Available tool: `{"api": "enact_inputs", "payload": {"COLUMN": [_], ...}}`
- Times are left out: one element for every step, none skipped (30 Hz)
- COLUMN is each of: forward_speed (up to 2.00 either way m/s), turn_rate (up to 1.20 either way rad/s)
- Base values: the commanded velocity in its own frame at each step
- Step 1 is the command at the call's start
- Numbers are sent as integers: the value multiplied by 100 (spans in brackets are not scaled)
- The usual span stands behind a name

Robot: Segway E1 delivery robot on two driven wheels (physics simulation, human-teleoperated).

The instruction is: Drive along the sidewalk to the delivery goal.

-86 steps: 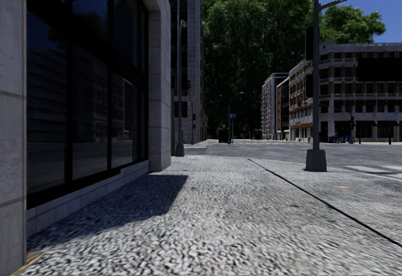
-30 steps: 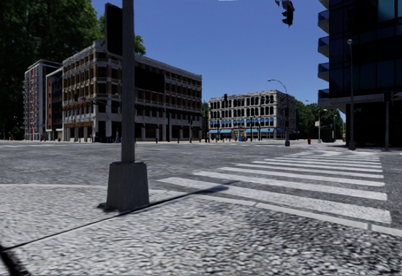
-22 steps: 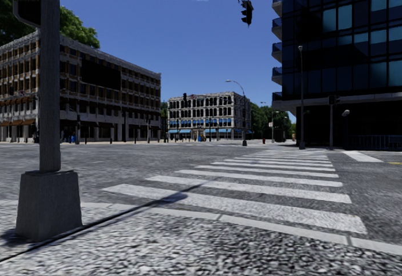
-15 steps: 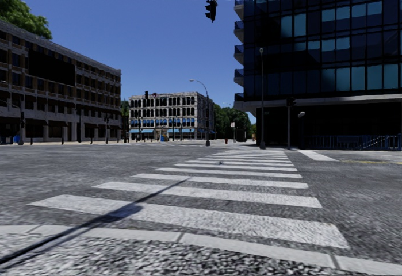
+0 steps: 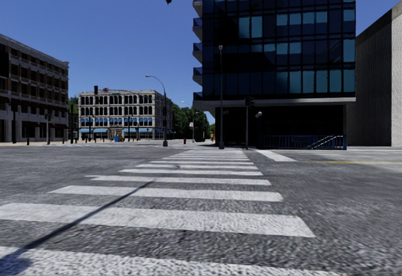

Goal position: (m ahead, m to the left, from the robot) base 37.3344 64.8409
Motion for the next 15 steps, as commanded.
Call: {"api": "enact_inputs", "payload": {"forward_speed": [191, 191, 191, 191, 191, 191, 191, 191, 191, 191, 191, 191, 191, 191, 191], "turn_rate": [32, 0, 0, 0, 0, 0, 0, 0, 0, 0, 0, 0, 0, 0, 0]}}
